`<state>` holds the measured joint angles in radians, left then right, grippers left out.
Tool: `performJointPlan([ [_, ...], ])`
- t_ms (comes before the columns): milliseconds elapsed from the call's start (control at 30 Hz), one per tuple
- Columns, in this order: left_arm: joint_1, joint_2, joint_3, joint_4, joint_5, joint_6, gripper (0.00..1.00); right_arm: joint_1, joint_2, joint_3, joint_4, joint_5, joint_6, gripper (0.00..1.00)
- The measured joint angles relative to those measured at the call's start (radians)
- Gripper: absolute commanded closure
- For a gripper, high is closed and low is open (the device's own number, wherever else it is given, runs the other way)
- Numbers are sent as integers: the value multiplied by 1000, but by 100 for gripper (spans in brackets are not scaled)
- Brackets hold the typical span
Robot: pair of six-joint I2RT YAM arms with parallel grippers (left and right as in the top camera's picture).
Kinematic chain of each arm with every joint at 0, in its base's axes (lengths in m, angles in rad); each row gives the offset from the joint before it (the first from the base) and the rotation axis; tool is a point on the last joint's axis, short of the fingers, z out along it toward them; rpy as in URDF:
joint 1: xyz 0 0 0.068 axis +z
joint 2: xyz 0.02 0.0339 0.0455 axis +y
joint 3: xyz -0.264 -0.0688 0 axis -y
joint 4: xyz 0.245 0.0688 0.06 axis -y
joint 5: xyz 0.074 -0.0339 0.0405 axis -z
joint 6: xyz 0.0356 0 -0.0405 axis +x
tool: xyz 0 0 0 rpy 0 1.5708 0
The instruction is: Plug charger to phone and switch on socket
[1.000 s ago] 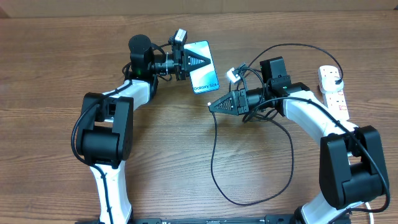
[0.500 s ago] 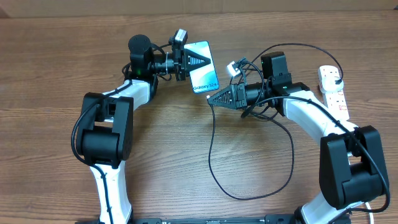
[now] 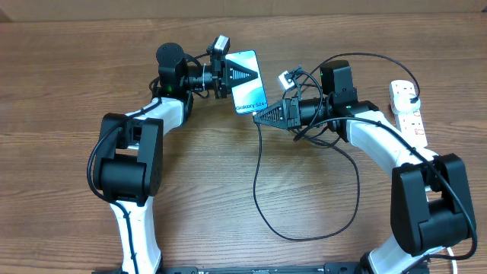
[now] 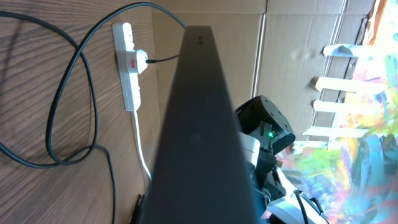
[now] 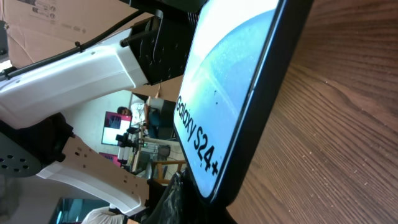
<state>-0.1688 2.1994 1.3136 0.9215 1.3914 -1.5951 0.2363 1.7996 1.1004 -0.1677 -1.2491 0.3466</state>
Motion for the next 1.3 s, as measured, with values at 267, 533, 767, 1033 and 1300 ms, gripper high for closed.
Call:
performJointPlan([
  [267,-4,0,0,0,-2,0,96,0,0,0,0,-3,20,96],
  [533,-10,0,0,0,-14,0,95,0,0,0,5,-3,36,96],
  [767,-10,0,2,0,-19,0,95,0,0,0,17,-2,51,96],
  [1033,-11,0,2,0,-26,0,96,0,0,0,18,1,73,96],
  [1300,-13,0,3,1,-41,-3,95,0,0,0,47,5,105,96],
])
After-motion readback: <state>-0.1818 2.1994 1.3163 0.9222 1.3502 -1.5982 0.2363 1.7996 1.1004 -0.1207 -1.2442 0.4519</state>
